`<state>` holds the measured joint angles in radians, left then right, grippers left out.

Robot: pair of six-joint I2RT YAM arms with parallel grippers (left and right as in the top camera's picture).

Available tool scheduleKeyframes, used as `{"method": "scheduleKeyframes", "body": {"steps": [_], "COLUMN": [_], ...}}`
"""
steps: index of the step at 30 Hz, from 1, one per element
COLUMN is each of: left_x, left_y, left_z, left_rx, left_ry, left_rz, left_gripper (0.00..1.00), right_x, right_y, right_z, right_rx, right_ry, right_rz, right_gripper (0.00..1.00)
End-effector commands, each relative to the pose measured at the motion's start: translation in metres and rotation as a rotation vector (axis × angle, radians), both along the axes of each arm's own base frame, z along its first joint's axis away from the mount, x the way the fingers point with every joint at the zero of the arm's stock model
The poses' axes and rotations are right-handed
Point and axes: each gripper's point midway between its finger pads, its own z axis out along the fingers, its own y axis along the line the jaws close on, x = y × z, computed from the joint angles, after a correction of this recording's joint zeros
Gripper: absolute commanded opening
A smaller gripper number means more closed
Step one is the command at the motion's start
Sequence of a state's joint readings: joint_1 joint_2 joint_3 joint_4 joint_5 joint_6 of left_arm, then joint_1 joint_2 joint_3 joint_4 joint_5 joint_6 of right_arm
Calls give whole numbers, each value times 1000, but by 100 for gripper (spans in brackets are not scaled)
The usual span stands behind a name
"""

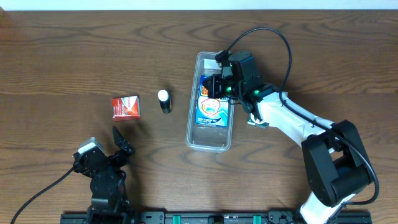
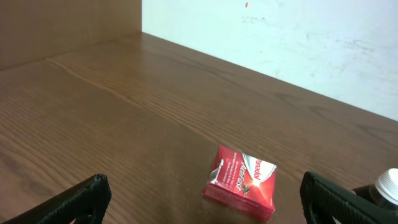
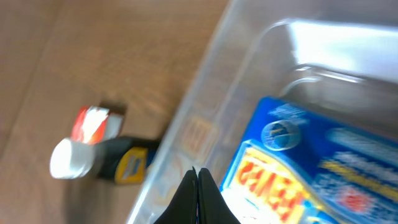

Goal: Pack container
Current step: 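Lower the blue box flat into the container and release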

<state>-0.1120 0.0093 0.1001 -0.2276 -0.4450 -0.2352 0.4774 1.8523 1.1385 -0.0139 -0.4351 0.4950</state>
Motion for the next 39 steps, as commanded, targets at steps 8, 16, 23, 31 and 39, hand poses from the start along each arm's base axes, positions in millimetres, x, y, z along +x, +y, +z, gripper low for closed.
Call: {"method": "scheduleKeyframes", "body": {"steps": [8, 16, 23, 31, 39], "left_x": [-1, -1, -1, -1, -1], "left_y": [3, 3, 3, 3, 3], "left_z": [-11, -11, -11, -11, -11], "left_rx": [11, 11, 11, 11, 11], "left_ry": [26, 26, 26, 26, 26], "left_rz": [16, 16, 16, 16, 16], "left_gripper": [98, 98, 98, 98, 98], "right_x": [-64, -72, -81, -101, -123], "right_y": [17, -5, -23, -13, -19], "right_z": [-17, -36, -41, -37, -45], "right_rx": [-61, -229, -434, -496, -562], "right_ry": [116, 84, 7, -32, 18], "right_rz": [253, 303, 354, 463, 527], "right_gripper": [1, 1, 1, 1, 1]}}
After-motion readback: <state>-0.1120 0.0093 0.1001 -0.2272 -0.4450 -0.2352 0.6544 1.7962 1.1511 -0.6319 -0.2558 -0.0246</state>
